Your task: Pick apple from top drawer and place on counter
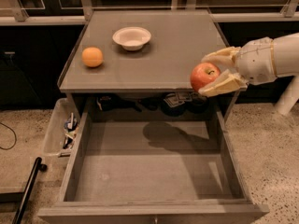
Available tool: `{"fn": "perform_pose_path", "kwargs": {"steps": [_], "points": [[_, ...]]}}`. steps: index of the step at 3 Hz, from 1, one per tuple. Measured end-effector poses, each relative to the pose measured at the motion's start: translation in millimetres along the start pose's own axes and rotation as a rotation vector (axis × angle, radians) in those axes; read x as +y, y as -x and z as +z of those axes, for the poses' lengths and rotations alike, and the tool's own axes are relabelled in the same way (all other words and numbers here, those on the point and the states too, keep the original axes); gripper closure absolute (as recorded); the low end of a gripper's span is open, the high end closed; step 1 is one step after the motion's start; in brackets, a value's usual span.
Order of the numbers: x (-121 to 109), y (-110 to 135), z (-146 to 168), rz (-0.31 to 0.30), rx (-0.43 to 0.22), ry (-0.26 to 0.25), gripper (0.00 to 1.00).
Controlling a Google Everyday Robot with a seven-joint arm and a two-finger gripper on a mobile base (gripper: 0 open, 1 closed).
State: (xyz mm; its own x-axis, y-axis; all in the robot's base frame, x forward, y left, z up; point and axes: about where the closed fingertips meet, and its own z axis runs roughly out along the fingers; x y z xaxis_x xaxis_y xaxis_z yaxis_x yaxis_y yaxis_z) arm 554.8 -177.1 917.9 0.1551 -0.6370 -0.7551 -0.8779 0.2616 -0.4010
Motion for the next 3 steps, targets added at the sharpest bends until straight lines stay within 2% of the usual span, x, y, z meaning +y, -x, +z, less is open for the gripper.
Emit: {"fn": "perform_pose_path", "kwargs": {"steps": [1,2,3], "points": [[0,0,0,0.000,0.000,0.000,1.00],[-19,-1,7,-0.020,-0.017,-0.022,1.00],[-54,-9,20,-0.018,-0.044,-0.035,1.00]]}}
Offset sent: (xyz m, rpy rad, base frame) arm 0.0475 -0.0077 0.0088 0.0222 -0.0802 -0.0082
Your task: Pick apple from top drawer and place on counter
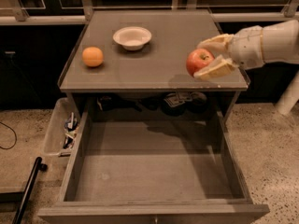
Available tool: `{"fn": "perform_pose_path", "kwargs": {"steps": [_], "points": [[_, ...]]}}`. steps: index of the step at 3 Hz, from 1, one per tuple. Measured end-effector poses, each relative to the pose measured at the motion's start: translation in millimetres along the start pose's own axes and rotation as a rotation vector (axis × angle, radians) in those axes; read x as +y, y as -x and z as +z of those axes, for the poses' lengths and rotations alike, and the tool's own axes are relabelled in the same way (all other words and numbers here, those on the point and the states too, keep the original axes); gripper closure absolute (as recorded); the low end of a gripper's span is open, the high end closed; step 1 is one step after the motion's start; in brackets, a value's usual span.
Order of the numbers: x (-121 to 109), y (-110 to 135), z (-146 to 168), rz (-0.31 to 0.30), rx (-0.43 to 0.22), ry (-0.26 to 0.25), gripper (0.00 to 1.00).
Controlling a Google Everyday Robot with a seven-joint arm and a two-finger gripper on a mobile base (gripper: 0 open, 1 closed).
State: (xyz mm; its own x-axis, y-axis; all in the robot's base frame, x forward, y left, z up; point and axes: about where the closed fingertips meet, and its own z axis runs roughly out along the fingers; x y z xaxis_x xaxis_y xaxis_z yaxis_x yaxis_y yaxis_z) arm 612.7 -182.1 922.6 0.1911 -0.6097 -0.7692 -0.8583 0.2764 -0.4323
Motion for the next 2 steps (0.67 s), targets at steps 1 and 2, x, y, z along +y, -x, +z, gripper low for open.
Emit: {"fn": "perform_pose_path", "kwargs": {"steps": [1,2], "points": [[-37,-9,16,0.020,-0.024,-0.012,1.00],[-64,-27,41,0.068,-0.015,-0.004,1.00]]}}
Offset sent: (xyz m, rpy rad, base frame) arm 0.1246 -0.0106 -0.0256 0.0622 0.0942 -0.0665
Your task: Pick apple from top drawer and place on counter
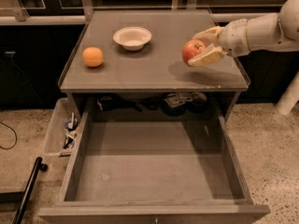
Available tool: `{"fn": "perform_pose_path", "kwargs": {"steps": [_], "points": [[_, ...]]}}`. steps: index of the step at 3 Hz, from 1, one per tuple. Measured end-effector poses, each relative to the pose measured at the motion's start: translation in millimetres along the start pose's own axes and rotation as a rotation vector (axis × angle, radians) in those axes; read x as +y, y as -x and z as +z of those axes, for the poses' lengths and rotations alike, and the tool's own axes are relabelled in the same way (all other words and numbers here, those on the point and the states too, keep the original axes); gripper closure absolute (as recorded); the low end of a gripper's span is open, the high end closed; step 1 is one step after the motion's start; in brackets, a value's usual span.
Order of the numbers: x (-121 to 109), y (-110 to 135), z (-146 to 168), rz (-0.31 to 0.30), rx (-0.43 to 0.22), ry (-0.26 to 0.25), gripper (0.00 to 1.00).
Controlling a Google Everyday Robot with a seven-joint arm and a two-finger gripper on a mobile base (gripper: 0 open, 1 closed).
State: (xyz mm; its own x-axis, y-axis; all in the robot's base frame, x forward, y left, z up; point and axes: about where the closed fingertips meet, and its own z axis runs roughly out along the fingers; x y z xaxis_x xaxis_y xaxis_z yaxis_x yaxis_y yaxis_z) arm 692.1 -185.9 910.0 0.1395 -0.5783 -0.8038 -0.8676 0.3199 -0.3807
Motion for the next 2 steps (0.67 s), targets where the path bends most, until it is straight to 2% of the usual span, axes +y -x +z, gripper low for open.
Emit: {"fn": "perform_pose_path", "kwargs": {"steps": [1,2], "points": [[-18,-16,26,0.044,0.030,0.020,1.00],[-24,-32,51,0.097,0.063,0.053,1.00]]}}
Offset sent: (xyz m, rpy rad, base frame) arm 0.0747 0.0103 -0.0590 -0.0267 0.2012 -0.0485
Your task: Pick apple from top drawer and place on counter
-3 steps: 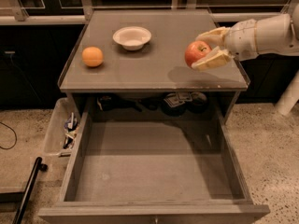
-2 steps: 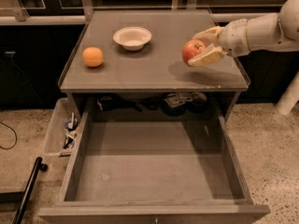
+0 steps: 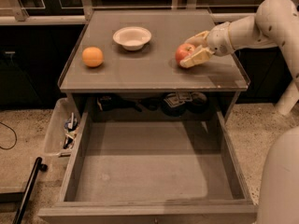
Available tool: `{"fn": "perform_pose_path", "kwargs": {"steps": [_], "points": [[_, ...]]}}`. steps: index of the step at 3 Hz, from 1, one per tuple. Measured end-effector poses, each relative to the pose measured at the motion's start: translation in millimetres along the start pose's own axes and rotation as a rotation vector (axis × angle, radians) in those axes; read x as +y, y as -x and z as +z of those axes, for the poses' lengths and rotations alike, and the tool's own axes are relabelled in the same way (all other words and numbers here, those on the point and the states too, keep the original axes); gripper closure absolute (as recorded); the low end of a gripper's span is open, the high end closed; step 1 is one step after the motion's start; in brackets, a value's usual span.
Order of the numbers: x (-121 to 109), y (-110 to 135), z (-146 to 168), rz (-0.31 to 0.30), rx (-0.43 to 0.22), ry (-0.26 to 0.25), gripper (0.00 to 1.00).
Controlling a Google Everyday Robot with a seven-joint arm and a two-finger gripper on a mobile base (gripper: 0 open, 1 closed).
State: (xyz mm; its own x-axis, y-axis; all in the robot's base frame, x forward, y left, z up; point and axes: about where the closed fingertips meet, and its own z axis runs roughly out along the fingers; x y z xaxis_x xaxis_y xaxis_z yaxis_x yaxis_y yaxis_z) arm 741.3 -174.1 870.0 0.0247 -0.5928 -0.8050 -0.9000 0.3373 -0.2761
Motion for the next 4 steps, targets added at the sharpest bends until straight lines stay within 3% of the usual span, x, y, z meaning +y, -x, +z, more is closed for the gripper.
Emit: {"fn": "perform_pose_path", "kwargs": {"steps": [4], "points": [[-0.9,-0.2,0.8,0.002,0.001,0.000,0.11]]}}
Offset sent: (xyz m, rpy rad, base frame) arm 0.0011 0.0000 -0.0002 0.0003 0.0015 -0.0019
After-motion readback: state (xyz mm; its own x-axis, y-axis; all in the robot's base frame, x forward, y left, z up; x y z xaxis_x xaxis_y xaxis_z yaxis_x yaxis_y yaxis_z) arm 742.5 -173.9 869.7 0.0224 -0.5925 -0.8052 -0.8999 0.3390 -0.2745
